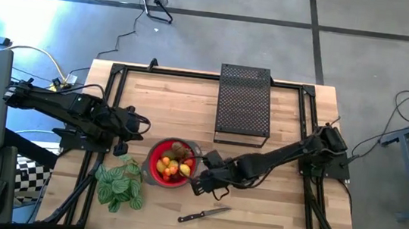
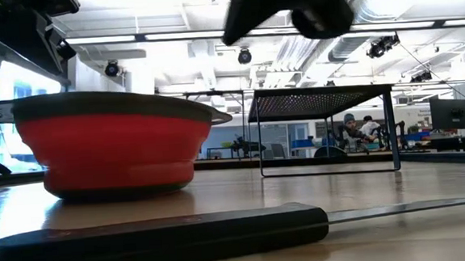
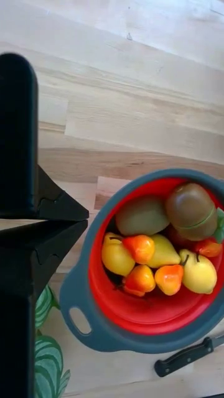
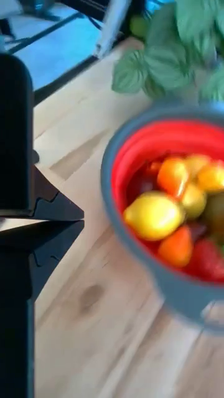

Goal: Pick & Place Fruit
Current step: Put the strainer bowl on the shelf

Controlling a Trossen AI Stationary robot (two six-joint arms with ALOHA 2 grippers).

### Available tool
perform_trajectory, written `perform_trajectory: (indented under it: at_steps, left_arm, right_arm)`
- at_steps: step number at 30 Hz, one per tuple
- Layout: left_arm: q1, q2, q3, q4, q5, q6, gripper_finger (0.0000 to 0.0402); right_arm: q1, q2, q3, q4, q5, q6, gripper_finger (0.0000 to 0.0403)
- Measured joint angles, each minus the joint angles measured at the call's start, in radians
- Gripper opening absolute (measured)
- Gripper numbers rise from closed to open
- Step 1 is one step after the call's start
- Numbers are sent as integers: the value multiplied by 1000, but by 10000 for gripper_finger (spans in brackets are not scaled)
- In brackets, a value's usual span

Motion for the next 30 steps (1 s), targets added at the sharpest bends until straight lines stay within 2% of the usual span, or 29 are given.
perform_trajectory:
  at_steps: [3, 7, 10, 16, 19, 24, 27, 30]
  left_arm:
    - [0, 0, 0, 0, 0, 0, 0]
    - [0, 0, 0, 0, 0, 0, 0]
    - [0, 0, 0, 0, 0, 0, 0]
    - [0, 0, 0, -2, 1, 0, 0]
    - [0, 0, 0, -6, 2, 0, 0]
    - [0, 0, 0, -11, 2, 0, 0]
    - [0, 0, 0, -9, 2, 0, 0]
    - [0, 0, 0, -10, 2, 0, 0]
  right_arm:
    - [7, 0, 0, -56, -2, 117, 4]
    - [10, 0, 0, -58, -2, 148, 30]
    - [2, 11, 0, -54, -2, 188, 73]
    - [-17, 58, 0, -25, 2, 319, 185]
    - [-28, 91, 0, -1, 9, 326, 221]
    - [-52, 120, 0, 26, 64, 321, 234]
    - [-71, 135, 0, 49, 124, 311, 228]
    - [-87, 144, -1, 51, 125, 287, 217]
